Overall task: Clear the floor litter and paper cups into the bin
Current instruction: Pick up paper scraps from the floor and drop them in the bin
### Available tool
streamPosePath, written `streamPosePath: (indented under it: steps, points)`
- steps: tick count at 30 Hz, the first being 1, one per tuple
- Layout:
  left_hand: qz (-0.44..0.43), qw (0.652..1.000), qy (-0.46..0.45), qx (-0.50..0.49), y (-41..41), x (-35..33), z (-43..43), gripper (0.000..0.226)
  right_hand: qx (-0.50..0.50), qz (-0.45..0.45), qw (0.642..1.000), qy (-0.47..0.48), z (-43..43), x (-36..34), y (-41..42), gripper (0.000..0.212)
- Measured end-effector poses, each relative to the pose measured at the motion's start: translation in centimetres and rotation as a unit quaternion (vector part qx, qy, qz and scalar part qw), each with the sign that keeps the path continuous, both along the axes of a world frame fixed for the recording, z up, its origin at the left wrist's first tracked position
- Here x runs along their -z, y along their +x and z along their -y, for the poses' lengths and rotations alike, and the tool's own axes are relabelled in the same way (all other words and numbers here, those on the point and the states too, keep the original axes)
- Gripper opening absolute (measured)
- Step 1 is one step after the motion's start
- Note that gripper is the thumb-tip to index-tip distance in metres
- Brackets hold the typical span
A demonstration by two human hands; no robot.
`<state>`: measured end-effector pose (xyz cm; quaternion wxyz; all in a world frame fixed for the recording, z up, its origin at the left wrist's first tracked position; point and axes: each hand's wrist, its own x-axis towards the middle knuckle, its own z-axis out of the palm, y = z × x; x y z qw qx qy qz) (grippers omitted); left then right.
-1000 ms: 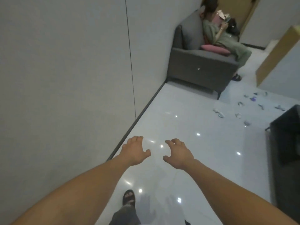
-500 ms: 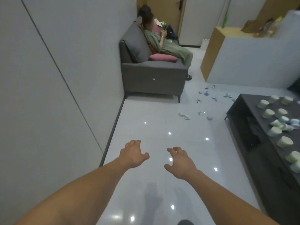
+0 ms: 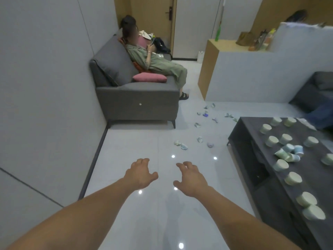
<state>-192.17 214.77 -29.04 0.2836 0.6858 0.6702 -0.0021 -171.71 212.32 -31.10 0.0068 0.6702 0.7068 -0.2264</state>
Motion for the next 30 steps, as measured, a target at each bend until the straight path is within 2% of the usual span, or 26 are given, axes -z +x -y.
streamPosePath:
  steps: [8,17,22,30]
  points:
    - [0.012,0.999,-0.035,0.018,4.8,1.4,-10.7,0.078,0.015,0.008,1.000,-0.020,-10.2,1.1,5.0,0.072]
    - [0.046,0.996,-0.044,0.061,9.9,2.2,-29.0,0.078,0.060,0.061,0.996,-0.032,-24.7,1.3,11.1,0.071]
    - [0.034,0.995,-0.049,0.085,12.0,2.6,-36.8,0.078,0.097,0.045,0.993,-0.045,-31.6,1.9,13.0,0.071]
    - [0.024,0.994,-0.084,0.066,16.7,5.3,-47.5,0.078,0.065,0.028,0.994,-0.079,-43.1,5.2,17.1,0.071]
